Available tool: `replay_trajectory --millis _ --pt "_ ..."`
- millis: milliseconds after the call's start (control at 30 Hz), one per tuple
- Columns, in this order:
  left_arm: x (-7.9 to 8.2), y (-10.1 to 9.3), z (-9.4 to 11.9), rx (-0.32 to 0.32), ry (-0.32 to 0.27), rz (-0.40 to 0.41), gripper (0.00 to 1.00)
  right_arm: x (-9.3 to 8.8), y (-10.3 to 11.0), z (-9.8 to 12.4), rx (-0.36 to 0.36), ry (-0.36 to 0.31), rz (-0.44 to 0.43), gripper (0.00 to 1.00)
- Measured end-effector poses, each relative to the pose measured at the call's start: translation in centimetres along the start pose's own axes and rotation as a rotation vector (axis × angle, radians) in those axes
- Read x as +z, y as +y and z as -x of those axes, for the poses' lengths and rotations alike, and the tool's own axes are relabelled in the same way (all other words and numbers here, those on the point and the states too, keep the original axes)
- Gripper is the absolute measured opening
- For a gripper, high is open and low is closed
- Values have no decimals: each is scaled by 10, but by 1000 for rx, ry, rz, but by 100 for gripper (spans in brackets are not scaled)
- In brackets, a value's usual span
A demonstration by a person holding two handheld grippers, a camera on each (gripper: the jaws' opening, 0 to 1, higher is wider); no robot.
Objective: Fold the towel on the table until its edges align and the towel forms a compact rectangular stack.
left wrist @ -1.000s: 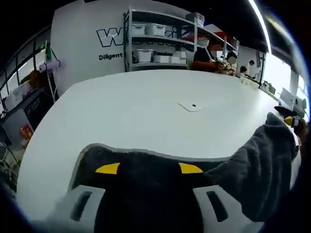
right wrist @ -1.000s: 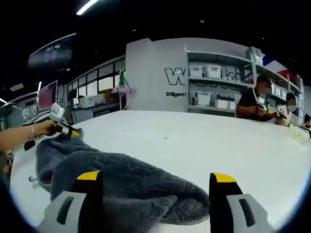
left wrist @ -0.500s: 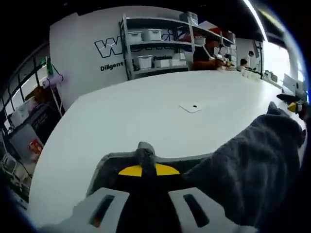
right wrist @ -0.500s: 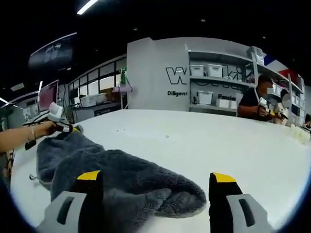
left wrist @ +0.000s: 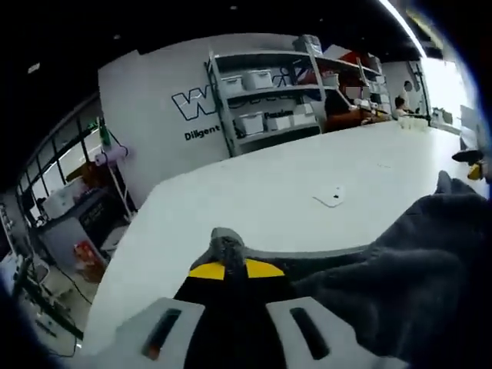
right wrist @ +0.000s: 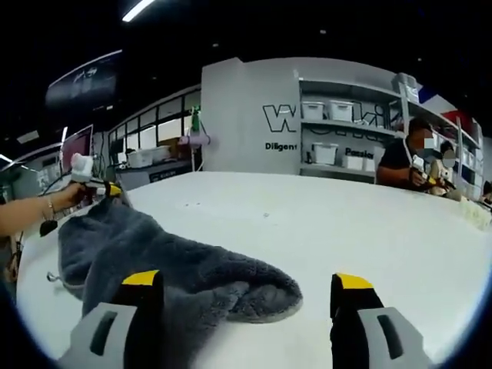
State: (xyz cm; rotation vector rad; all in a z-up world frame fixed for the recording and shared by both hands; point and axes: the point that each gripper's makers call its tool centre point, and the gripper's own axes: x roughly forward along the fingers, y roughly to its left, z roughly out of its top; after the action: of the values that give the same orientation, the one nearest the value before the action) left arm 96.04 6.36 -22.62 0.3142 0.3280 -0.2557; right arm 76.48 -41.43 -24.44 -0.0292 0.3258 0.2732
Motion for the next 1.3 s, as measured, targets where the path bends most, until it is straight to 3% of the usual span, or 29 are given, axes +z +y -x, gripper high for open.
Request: replay_trajectory --millis 200,533,700,800,1133,1300 --pt "-3 24 3 56 7 5 7 0 0 -3 8 10 6 93" --pt "-23 54 2 131 55 35 8 0 -2 -4 13 14 11 93" --pt "-34 56 0 125 72 55 12 -1 1 -6 22 20 16 93" --pt "-38 56 3 134 79 69 20 -1 3 -7 27 24 21 93" --pt "-32 61 17 136 32 145 36 -5 6 -8 35 38 30 92" --pt "-29 53 26 101 19 159 41 -6 8 -8 36 44 33 92"
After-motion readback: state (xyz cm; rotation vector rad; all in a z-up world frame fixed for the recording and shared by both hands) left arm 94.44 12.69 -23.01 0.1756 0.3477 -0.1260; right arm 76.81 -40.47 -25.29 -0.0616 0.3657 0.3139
